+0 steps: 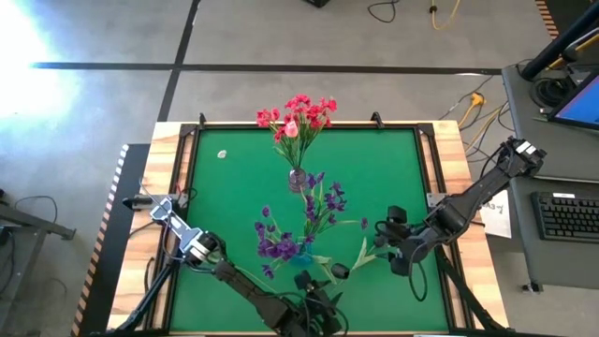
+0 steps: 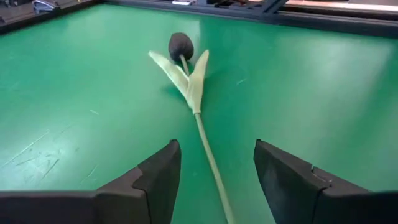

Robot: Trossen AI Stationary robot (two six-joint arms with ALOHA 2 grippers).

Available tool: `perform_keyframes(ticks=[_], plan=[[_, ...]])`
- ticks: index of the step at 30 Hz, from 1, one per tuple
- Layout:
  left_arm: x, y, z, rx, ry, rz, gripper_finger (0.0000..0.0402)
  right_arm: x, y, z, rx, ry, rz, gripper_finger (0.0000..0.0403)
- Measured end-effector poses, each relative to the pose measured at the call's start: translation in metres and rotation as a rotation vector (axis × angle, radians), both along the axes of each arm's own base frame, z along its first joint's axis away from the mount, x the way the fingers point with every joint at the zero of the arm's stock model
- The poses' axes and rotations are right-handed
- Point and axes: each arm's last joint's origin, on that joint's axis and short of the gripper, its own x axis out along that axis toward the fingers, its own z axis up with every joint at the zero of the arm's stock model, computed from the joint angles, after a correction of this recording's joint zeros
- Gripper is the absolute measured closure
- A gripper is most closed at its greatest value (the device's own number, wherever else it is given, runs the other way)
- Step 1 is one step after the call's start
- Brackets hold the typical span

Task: Sort flowers into vase by color
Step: Put the black tulip into the blue vase

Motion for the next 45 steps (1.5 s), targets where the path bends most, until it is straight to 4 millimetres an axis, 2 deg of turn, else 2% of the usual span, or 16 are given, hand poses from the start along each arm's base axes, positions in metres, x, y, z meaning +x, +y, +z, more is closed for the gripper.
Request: perform_keyframes(ticks=[7, 14, 32, 38, 45], plan=[[-0.001, 0.001, -0.005, -0.003, 0.024, -0.017, 0.0204, 0.0, 0.0, 0.0, -0.006, -0.001, 0.008, 0.0115], [-0.002, 0.0, -0.01, -0.076, 0.064, -0.075, 0.0213, 0.0, 0.0, 0.0, -0.008, -0.001, 0.011, 0.0115], [-0.009, 0.004, -0.026, -0.118, 0.117, -0.086, 0.0246, 0.0, 0.0, 0.0, -0.006, -0.001, 0.01, 0.0115], [-0.01, 0.004, -0.027, -0.109, 0.145, -0.101, 0.029, 0.0, 0.0, 0.0, -0.006, -0.002, 0.011, 0.0115], [-0.011, 0.004, -0.027, -0.12, 0.176, -0.12, 0.0385, 0.0, 0.0, 0.0, -0.006, -0.001, 0.012, 0.0115]])
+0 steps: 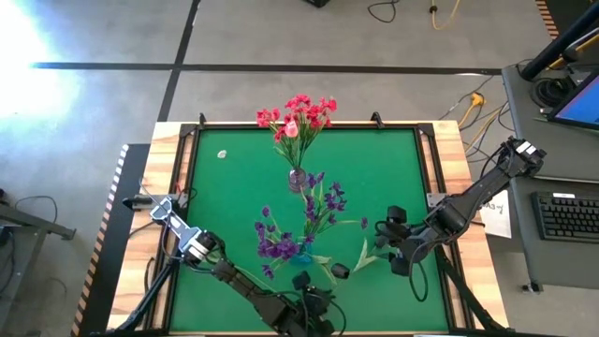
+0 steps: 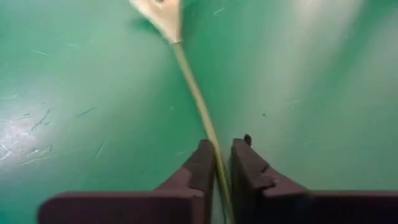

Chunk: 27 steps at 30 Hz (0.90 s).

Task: Sort flowers into vase by color
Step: Put the black tulip into the blue vase

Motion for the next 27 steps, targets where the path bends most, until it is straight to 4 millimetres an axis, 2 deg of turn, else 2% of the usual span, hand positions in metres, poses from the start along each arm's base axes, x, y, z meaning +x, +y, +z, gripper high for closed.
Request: perform_keyframes(ticks=[9, 17, 27], plan=[[-0.002, -0.006, 0.004, 0.027, -0.026, 0.012, 0.0401, 0.0, 0.0, 0.0, 0.001, 0.001, 0.001, 0.0115], [-0.006, -0.018, 0.018, 0.08, -0.038, 0.01, 0.0401, 0.0, 0.0, 0.0, 0.0, 0.004, 0.013, 0.0115], [-0.011, -0.022, 0.036, 0.082, 0.025, 0.024, 0.0402, -0.001, 0.001, 0.0, -0.001, 0.004, 0.019, 0.0115]])
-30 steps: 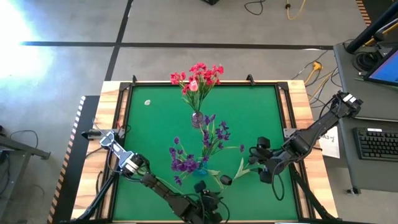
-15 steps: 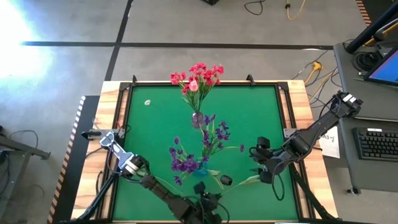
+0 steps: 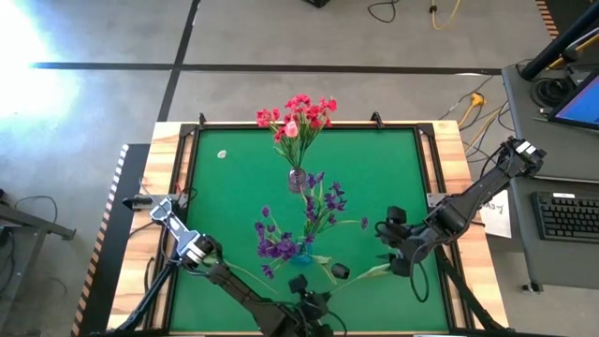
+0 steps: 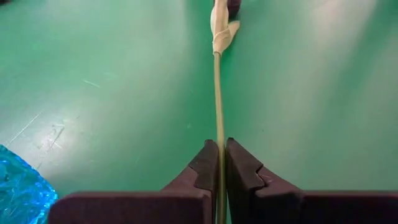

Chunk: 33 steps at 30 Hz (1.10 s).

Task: Sort flowers into vase by color
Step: Put the black tulip into the blue vase

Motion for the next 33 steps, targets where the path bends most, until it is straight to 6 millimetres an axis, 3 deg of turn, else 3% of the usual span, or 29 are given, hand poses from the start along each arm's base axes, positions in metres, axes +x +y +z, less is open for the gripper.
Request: perform_keyframes(ticks=[24, 28, 33], plan=[[-0.0088, -0.0017, 0.0042, -0.183, 0.175, -0.017, 0.0401, -0.0003, 0.0005, -0.0002, 0.006, 0.007, 0.015, 0.0115], [-0.0091, -0.0015, 0.0035, -0.193, 0.172, -0.004, 0.0378, -0.0003, 0.0005, -0.0002, 0.006, 0.007, 0.015, 0.0115], [-0.0091, -0.0013, 0.0028, -0.199, 0.165, 0.009, 0.032, -0.0002, 0.0005, -0.0001, 0.006, 0.007, 0.015, 0.0115]])
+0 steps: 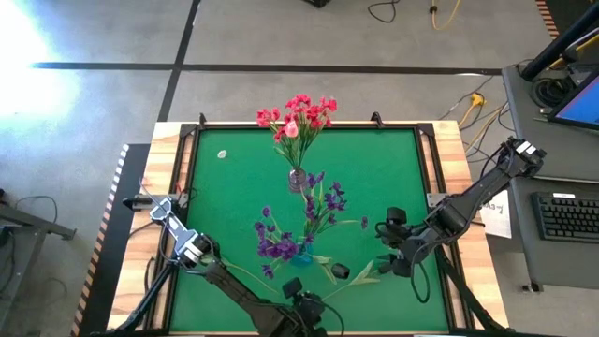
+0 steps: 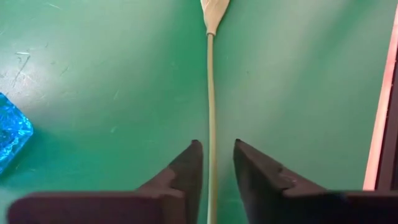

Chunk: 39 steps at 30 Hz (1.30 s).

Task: Sort flowers into vase by color
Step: Put the black tulip into the blue vase

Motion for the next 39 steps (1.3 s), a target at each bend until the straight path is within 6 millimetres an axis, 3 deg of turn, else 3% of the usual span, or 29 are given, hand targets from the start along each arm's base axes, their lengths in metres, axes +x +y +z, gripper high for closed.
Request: perform_keyframes(ticks=[6, 11, 18, 24, 39], plan=[[0.003, -0.003, 0.001, 0.059, -0.082, -0.004, 0.0251, 0.0, 0.0, 0.0, 0.001, 0.001, 0.0, 0.0115], [0.013, -0.003, 0.004, 0.111, -0.165, -0.026, 0.0225, 0.0, 0.0, 0.0, 0.003, -0.002, 0.0, 0.0115], [0.034, 0.011, 0.006, 0.172, -0.219, -0.028, 0.0223, 0.0, 0.0, 0.0, 0.006, -0.005, 0.0, 0.0115], [0.052, 0.016, -0.01, 0.236, -0.277, -0.065, 0.0223, 0.001, 0.001, 0.0, 0.007, -0.007, 0.0, 0.0115], [0.065, 0.034, -0.041, 0.303, -0.244, -0.027, 0.0228, 0.001, 0.001, 0.001, 0.012, -0.015, -0.001, 0.0115]])
